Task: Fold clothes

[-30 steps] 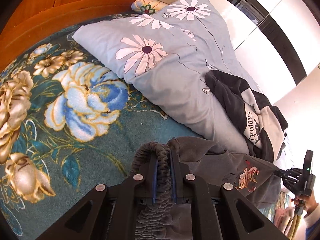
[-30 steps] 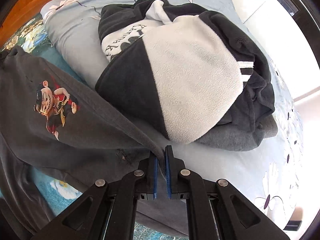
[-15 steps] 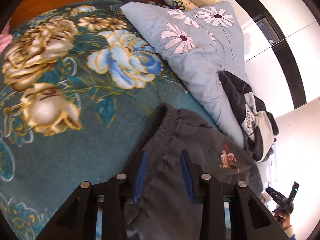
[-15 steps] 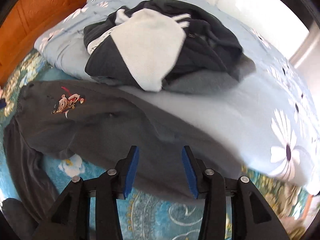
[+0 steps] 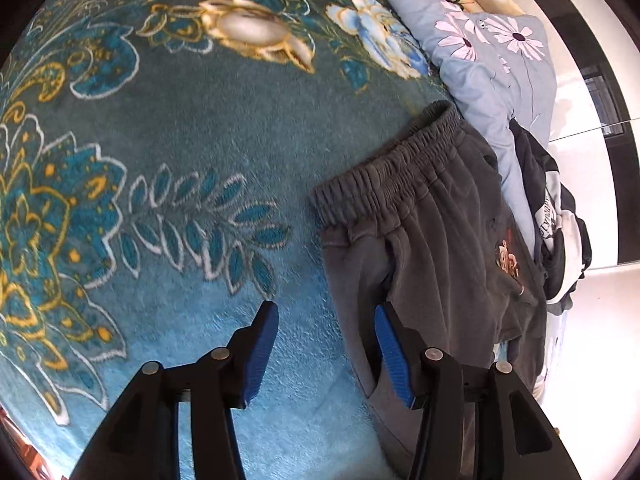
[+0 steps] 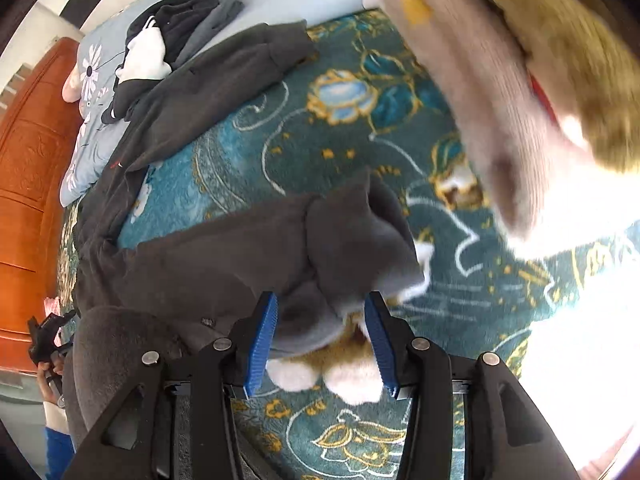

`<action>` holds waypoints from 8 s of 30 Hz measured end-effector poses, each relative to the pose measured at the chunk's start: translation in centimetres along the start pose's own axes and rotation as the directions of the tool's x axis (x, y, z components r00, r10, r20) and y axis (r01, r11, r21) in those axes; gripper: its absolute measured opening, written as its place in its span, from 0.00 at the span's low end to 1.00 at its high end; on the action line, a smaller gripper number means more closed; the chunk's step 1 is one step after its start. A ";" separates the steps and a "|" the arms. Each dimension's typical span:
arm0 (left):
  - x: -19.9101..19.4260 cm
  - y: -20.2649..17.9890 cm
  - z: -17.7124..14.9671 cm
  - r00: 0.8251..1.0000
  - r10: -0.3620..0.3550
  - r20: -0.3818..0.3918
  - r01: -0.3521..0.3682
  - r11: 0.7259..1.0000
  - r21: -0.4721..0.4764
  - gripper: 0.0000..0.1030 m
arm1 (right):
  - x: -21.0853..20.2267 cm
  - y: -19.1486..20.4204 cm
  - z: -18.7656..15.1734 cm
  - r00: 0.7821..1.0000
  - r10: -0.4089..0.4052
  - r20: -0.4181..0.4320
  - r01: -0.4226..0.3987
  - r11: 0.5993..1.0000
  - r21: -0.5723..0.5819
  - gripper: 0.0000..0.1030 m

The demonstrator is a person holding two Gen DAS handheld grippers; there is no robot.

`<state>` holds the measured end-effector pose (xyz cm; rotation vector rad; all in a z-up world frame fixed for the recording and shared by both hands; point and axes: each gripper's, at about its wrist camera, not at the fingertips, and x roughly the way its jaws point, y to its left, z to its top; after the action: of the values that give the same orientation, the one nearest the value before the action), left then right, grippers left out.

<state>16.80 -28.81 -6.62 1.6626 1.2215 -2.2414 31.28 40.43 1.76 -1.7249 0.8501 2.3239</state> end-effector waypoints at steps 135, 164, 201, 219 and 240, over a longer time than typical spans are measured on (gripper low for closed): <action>-2.7 4.1 5.8 0.982 0.001 0.187 0.028 0.988 -0.152 0.34 | 6.6 3.6 13.2 0.938 0.332 0.097 -0.345 0.917 0.199 0.15; 0.4 -6.9 -3.1 0.996 0.085 0.036 -0.091 0.963 0.255 0.45 | 6.6 1.9 11.1 0.928 0.343 0.146 -0.371 0.892 0.260 0.35; -3.8 -10.0 -7.0 0.993 0.060 0.099 -0.083 0.966 0.245 0.49 | 7.5 3.3 9.9 0.923 0.382 0.055 -0.383 0.891 0.245 0.04; -0.7 -14.2 -8.9 0.997 -0.059 0.040 0.050 0.982 0.180 0.53 | 9.4 -1.7 9.5 0.883 0.385 0.267 -0.469 0.731 0.496 0.63; 5.0 -7.9 -2.7 0.964 0.264 -0.038 -0.245 0.934 0.259 0.53 | -2.0 11.6 14.5 0.946 0.192 0.262 -0.182 0.981 -0.063 0.16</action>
<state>12.85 -19.95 -6.81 1.8796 0.7008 -2.2644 14.94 38.54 10.56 -1.3493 0.9590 2.6330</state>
